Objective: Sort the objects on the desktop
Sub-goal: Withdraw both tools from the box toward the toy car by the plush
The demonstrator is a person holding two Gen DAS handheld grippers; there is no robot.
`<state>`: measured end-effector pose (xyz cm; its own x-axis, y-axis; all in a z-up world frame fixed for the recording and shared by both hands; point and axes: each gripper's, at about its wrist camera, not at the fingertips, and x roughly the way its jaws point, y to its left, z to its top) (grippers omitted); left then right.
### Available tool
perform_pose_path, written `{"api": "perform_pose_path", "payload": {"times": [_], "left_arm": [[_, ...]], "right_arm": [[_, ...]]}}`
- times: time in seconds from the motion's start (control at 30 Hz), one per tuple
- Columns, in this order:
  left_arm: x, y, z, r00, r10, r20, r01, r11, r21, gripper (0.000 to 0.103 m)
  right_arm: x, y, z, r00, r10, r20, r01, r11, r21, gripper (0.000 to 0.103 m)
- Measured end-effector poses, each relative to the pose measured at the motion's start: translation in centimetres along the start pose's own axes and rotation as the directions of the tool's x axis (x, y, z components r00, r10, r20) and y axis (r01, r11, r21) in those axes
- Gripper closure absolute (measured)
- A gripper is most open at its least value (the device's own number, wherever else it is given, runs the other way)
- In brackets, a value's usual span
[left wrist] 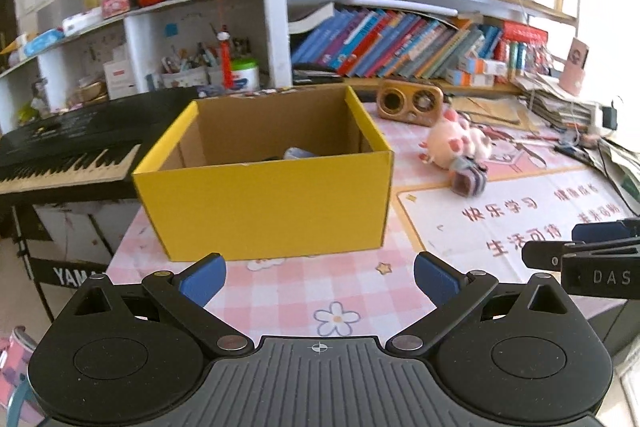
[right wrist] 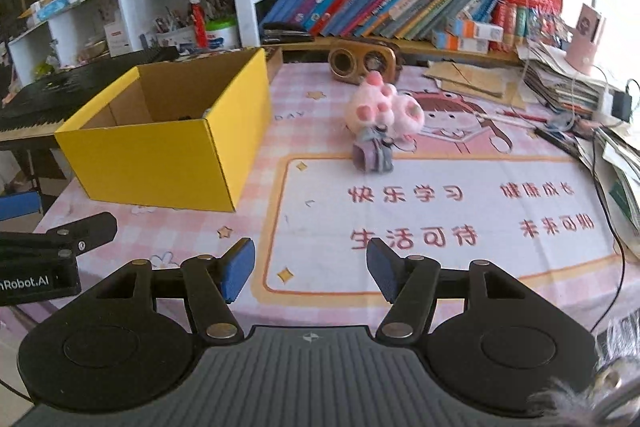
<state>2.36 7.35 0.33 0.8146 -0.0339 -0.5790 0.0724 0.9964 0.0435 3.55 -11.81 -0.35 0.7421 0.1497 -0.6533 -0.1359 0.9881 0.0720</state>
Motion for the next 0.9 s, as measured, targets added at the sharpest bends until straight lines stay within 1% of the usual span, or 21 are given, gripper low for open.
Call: {"api": "perform_pose_path", "payload": {"times": [0.4,0.9], "left_arm": [[1.7,-2.1,0.5,0.998,-0.05,-0.03,0.051,0.999,0.011,0.001],[4.0,-5.0,2.0,0.997,-0.05,-0.057,0.051,0.998,0.026,0.001]], "right_arm": [[0.3,-2.3,0.0,0.999,-0.043,-0.022,0.043,0.999,0.017,0.041],[2.3,-5.7,1.5,0.998,-0.037,-0.05,0.039,0.999,0.031,0.04]]}}
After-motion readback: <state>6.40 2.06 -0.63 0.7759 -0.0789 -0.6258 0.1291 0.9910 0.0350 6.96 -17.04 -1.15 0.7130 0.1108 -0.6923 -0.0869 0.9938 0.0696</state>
